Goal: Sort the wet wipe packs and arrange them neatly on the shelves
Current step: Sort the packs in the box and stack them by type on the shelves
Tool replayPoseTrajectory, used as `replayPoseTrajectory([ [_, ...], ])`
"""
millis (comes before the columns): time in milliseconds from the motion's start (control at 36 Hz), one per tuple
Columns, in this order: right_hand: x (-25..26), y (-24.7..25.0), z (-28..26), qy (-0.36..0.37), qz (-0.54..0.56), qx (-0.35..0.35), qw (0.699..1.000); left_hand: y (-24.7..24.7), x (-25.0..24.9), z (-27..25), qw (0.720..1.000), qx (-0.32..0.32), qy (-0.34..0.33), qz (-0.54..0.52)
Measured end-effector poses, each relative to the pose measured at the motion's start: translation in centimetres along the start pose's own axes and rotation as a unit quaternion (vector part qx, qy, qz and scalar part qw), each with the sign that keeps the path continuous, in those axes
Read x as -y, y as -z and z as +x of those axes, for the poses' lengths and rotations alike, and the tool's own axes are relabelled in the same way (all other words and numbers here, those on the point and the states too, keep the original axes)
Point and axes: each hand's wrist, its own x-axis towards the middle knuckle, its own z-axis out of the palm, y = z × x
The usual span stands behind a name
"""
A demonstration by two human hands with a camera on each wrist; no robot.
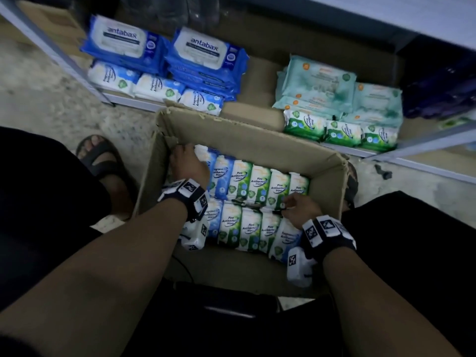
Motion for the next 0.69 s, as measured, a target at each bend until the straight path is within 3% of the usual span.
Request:
replayPoseTrajectory([
  [83,-0.5,-0.3,-0.8,-0.004,-0.088,0.041,0.995,0.3,-1.8,-1.5,0.998,-0.006,-0.05,0.043],
  [167,-1.4,-1.3,-1.8,0.003,-0.152,0.074,0.986,-0.4,-3.4,-2.8,0.994,0.033,-0.105,0.009],
  [278,-1.9,-1.6,-2.5,0.016,-0.186,0.073,0.98,-2.2,-5.5,-4.6,0.971,0.203,-0.089,-0.095],
  [389,-1.6,-0.6,-2.8,0.024,-0.196,0.068,0.978,-4.4,-7.2,-6.7,0.932,0.346,-0.056,-0.094],
  [556,-1.7,-0.3,-4.6,0.06,-0.256,0.035,0.964,-7.3,-7.9,-8.7,0.92,0.376,-0.112,-0.011],
  [694,-1.9,0.3,-6.3,0.032,-0.238,0.036,0.97,-8.5,-8.8,-9.1,0.895,0.408,-0.177,0.036],
])
